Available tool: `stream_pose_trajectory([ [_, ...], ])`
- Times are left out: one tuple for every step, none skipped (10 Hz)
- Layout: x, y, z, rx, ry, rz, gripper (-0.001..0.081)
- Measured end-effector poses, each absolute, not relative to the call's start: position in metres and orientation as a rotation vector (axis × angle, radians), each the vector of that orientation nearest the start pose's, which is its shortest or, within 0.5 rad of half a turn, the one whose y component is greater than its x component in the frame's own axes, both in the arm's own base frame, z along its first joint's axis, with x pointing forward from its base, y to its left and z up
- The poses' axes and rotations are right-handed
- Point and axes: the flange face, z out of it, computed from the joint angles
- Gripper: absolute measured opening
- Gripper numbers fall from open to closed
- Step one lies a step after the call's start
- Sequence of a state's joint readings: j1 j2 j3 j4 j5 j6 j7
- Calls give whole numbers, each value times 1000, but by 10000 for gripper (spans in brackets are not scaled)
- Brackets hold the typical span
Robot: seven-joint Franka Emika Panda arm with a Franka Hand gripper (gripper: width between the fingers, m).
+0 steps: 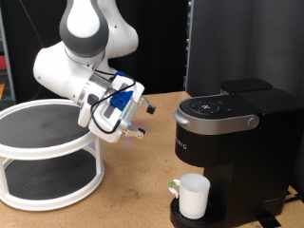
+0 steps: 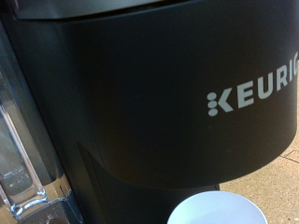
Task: Make a cup of coffee with the keurig machine
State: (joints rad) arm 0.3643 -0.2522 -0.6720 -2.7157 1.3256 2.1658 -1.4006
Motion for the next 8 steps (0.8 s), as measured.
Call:
stream_pose_trajectory([
  [377,-66,288,-2093,-85,-643,808],
  [377,-64,289,-2098,-66,-608,808],
  [378,-58,295,-2097,-36,-555,808],
  [379,-50,306,-2100,-19,-498,808],
  [380,-42,319,-2103,-10,-453,808],
  [380,-35,332,-2103,-4,-422,808],
  [380,-29,346,-2095,-5,-412,808],
  [379,-24,360,-2084,-11,-410,808],
])
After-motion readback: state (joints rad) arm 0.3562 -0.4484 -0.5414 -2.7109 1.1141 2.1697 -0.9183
